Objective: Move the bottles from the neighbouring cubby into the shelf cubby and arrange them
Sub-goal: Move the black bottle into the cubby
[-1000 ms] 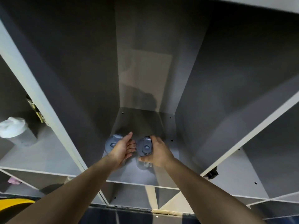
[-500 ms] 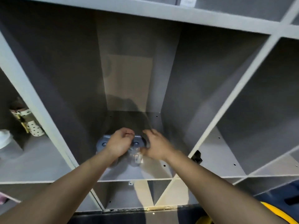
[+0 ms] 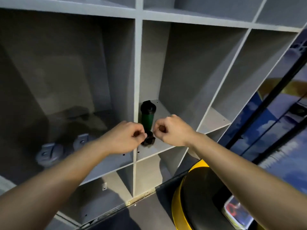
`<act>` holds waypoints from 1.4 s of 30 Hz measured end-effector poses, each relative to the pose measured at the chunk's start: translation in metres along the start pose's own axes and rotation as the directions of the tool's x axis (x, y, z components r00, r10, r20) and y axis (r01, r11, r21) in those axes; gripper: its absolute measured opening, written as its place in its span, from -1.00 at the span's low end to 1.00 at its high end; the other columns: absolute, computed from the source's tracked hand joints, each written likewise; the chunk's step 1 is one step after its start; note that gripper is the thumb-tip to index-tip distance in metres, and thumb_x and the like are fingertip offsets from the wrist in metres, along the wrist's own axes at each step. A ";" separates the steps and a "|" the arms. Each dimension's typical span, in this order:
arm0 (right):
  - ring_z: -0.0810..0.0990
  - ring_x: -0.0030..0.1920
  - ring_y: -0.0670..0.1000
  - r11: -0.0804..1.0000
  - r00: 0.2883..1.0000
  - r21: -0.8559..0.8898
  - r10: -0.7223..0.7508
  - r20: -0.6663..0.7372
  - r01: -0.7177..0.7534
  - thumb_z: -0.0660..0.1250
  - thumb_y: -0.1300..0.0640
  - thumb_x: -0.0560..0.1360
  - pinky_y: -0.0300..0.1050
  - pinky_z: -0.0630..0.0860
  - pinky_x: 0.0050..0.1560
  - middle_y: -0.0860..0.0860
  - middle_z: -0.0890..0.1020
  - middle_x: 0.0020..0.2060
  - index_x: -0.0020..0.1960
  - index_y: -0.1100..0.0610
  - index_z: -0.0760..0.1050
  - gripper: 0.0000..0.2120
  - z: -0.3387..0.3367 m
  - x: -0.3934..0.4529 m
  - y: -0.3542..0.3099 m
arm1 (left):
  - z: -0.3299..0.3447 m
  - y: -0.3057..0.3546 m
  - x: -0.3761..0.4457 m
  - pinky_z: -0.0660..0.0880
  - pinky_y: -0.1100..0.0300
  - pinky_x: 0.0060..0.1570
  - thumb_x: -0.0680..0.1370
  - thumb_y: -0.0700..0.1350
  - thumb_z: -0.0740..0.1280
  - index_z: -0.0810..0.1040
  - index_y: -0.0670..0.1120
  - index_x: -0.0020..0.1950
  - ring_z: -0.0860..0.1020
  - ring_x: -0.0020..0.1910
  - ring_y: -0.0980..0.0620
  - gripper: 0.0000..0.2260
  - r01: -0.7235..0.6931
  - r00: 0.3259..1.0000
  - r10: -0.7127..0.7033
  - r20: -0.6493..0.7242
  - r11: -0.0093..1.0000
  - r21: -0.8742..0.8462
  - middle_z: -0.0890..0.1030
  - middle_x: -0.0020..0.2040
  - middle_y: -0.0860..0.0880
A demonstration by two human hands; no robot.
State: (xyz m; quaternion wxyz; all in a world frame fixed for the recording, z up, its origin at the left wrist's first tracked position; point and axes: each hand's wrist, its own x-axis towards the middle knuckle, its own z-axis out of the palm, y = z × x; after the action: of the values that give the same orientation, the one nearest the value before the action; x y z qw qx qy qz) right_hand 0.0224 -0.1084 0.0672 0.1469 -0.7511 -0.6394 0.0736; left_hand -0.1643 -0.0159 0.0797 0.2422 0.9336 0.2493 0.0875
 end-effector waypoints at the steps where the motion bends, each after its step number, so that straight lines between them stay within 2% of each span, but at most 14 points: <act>1: 0.59 -0.27 0.07 1.000 1.000 -0.012 0.017 -0.008 -0.018 0.31 0.04 0.47 -0.07 0.57 -0.04 -0.07 0.56 -0.42 -0.12 0.01 0.64 -0.86 0.001 0.000 0.018 | 0.010 0.006 0.007 0.34 0.29 -0.43 0.55 0.03 0.28 0.50 0.06 -0.27 0.47 -0.46 0.17 -0.80 0.006 1.000 -0.006 0.013 1.000 -0.017 0.54 -0.43 0.05; 3: 0.66 -0.18 0.12 0.998 0.999 -0.018 0.053 -0.002 -0.053 0.29 0.03 0.50 -0.06 0.58 0.00 -0.02 0.67 -0.33 -0.09 0.03 0.64 -0.83 0.007 0.005 0.054 | 0.033 0.013 0.025 0.38 0.28 -0.37 0.56 0.00 0.29 0.52 0.11 -0.21 0.48 -0.44 0.23 -0.85 0.046 0.998 -0.043 0.039 0.996 -0.080 0.54 -0.40 0.13; 5: 0.68 -0.10 0.13 0.997 0.996 -0.004 0.078 0.032 -0.078 0.27 -0.01 0.50 -0.07 0.58 0.01 0.01 0.72 -0.23 -0.05 0.02 0.63 -0.81 0.017 0.018 0.088 | 0.056 0.014 0.048 0.38 0.31 -0.28 0.57 -0.02 0.29 0.56 0.11 -0.05 0.52 -0.31 0.24 -0.93 0.100 0.994 -0.095 0.048 0.986 -0.132 0.58 -0.26 0.17; 10: 0.62 0.09 0.15 0.998 0.978 0.024 0.048 0.204 -0.054 0.29 -0.08 0.52 -0.04 0.54 0.10 0.04 0.71 0.00 0.19 0.00 0.53 -0.71 0.053 0.074 0.154 | 0.094 0.008 0.110 0.40 0.33 -0.13 0.59 -0.05 0.26 0.51 0.02 0.21 0.57 -0.06 0.10 -0.80 0.295 0.954 -0.301 -0.005 0.938 -0.184 0.59 -0.01 0.09; 13: 0.57 0.19 0.17 0.999 0.963 0.052 -0.001 0.271 -0.014 0.32 -0.07 0.53 -0.09 0.44 0.06 0.09 0.62 0.20 0.31 0.03 0.47 -0.61 0.075 0.106 0.176 | 0.109 -0.002 0.141 0.39 0.27 -0.01 0.58 -0.04 0.26 0.49 -0.03 0.24 0.57 0.02 0.03 -0.75 0.450 0.887 -0.462 -0.015 0.870 -0.202 0.58 0.02 0.05; 15: 0.55 0.24 0.17 0.996 0.953 0.091 -0.043 0.301 0.016 0.35 -0.09 0.52 -0.05 0.49 0.14 0.11 0.57 0.28 0.36 0.06 0.44 -0.54 0.091 0.125 0.184 | 0.120 -0.012 0.157 0.44 0.23 0.04 0.56 -0.03 0.28 0.48 -0.06 0.26 0.57 0.06 -0.01 -0.71 0.541 0.829 -0.559 -0.013 0.808 -0.235 0.62 0.08 -0.01; 19: 0.54 0.28 0.20 0.994 0.928 0.073 -0.104 0.358 0.083 0.37 -0.15 0.49 0.08 0.52 0.24 0.14 0.56 0.29 0.37 0.11 0.43 -0.45 0.132 0.152 0.190 | 0.139 -0.031 0.175 0.45 0.15 0.19 0.55 -0.04 0.27 0.39 -0.08 0.35 0.55 0.19 -0.07 -0.62 0.673 0.719 -0.694 0.033 0.684 -0.282 0.58 0.23 -0.08; 24: 0.55 0.24 0.25 0.998 0.879 0.034 -0.057 0.473 0.046 0.43 -0.26 0.38 0.07 0.54 0.18 0.18 0.54 0.25 0.39 0.13 0.33 -0.26 0.188 0.177 0.186 | 0.156 -0.051 0.184 0.44 0.15 0.03 0.55 -0.13 0.20 0.37 -0.11 0.34 0.54 0.16 -0.13 -0.65 0.772 0.601 -0.796 0.077 0.552 -0.317 0.55 0.24 -0.15; 26: 0.51 0.30 0.26 0.999 0.864 0.034 -0.017 0.503 0.000 0.45 -0.31 0.32 0.10 0.51 0.25 0.20 0.47 0.33 0.48 0.11 0.21 -0.09 0.210 0.182 0.182 | 0.162 -0.058 0.183 0.43 0.14 0.08 0.55 -0.15 0.20 0.39 -0.13 0.30 0.53 0.16 -0.14 -0.68 0.791 0.573 -0.816 0.080 0.525 -0.313 0.55 0.24 -0.17; 29: 0.41 0.38 0.29 0.999 0.862 0.021 0.011 0.507 -0.025 0.47 -0.33 0.28 0.15 0.44 0.36 0.22 0.32 0.45 0.60 0.08 -0.07 0.14 0.236 0.184 0.173 | 0.165 -0.066 0.180 0.43 0.12 0.18 0.54 -0.14 0.20 0.39 -0.14 0.30 0.52 0.19 -0.13 -0.67 0.807 0.559 -0.824 0.094 0.515 -0.288 0.56 0.24 -0.16; 32: 0.40 0.35 0.30 1.000 0.896 -0.003 0.025 0.444 -0.026 0.47 -0.23 0.34 0.15 0.42 0.35 0.25 0.30 0.43 0.61 0.11 -0.13 0.11 0.248 0.181 0.164 | 0.165 -0.069 0.180 0.45 0.07 0.22 0.54 -0.12 0.19 0.39 -0.12 0.30 0.53 0.17 -0.11 -0.67 0.811 0.555 -0.825 0.108 0.506 -0.293 0.57 0.22 -0.14; 35: 0.42 0.33 0.29 0.997 0.898 0.007 0.063 0.435 -0.074 0.46 -0.18 0.35 0.14 0.45 0.33 0.22 0.34 0.40 0.59 0.08 -0.07 0.03 0.245 0.181 0.163 | 0.164 -0.069 0.182 0.43 0.12 0.18 0.55 -0.12 0.19 0.38 -0.12 0.31 0.52 0.19 -0.12 -0.66 0.807 0.556 -0.826 0.095 0.509 -0.300 0.55 0.24 -0.14; 38: 0.48 0.29 0.24 0.981 0.863 0.089 0.106 0.494 -0.171 0.46 -0.18 0.24 0.11 0.51 0.28 0.15 0.44 0.34 0.54 -0.02 0.06 -0.01 0.226 0.180 0.173 | 0.163 -0.067 0.184 0.40 0.17 0.11 0.54 -0.12 0.20 0.37 -0.11 0.33 0.52 0.18 -0.11 -0.65 0.794 0.572 -0.814 0.101 0.519 -0.317 0.55 0.24 -0.14; 42: 0.65 0.00 0.11 0.867 0.784 0.295 0.158 0.600 -0.401 0.48 -0.16 0.15 -0.03 0.65 -0.01 0.07 0.63 0.07 0.30 0.02 0.37 -0.23 0.170 0.185 0.187 | 0.158 -0.053 0.189 0.42 0.12 0.30 0.51 -0.07 0.28 0.37 -0.01 0.39 0.50 0.28 -0.09 -0.56 0.709 0.692 -0.714 0.105 0.645 -0.287 0.49 0.34 -0.12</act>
State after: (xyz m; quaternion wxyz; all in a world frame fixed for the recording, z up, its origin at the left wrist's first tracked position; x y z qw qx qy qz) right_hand 0.1792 0.0687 -0.1379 0.0942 -0.7369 -0.5024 0.4423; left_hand 0.0211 0.0554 -0.0758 0.3959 0.7105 0.5809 0.0312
